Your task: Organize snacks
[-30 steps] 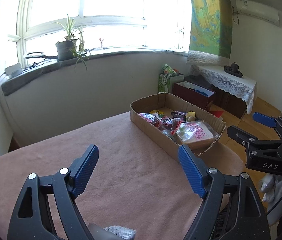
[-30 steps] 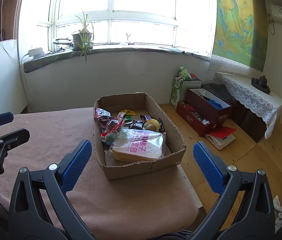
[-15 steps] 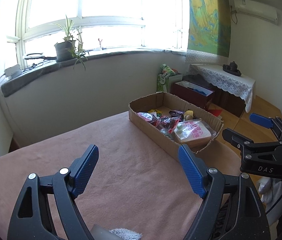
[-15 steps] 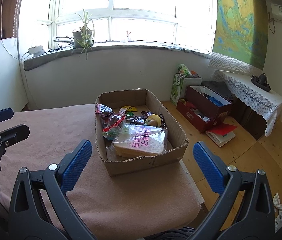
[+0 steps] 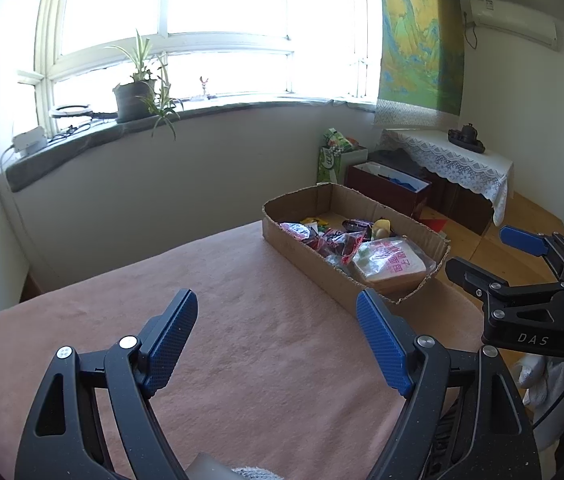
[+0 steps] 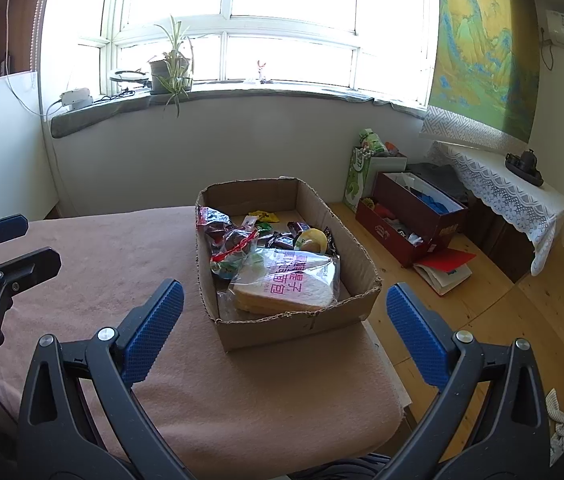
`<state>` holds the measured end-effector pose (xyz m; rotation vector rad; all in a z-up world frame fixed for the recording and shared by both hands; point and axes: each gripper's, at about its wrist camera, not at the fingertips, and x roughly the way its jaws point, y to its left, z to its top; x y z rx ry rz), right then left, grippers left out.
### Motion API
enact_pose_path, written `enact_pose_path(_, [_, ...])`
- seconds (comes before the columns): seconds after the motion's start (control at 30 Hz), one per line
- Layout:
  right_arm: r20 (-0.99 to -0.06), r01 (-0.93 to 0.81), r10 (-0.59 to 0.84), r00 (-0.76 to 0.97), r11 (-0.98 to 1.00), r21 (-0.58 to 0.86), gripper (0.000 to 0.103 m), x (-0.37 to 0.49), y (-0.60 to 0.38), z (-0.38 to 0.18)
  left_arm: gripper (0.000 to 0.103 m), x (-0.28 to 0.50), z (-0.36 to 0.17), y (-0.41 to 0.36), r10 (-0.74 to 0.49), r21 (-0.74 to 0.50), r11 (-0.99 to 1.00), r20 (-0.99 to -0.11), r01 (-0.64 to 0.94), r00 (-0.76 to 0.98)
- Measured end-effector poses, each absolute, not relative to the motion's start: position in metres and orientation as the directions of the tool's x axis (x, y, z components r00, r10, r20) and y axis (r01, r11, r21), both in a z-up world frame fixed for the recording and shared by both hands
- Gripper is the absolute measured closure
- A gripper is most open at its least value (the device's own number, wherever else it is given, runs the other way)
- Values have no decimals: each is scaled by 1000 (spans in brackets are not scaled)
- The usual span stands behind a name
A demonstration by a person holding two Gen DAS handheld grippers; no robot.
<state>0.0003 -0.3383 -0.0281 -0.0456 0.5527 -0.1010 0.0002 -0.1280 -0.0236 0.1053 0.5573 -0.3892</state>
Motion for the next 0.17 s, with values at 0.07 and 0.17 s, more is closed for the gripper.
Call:
enact_pose_path(0.07, [-523, 82, -107, 846, 994, -71, 0, 0, -337, -29, 21, 0, -24, -126, -329, -9, 923, -535, 384, 778])
enact_pose_path(0.17, [-524, 79, -105, 845, 994, -73, 0, 1, -336, -30, 21, 0, -24, -123, -325, -12, 925, -539, 379, 777])
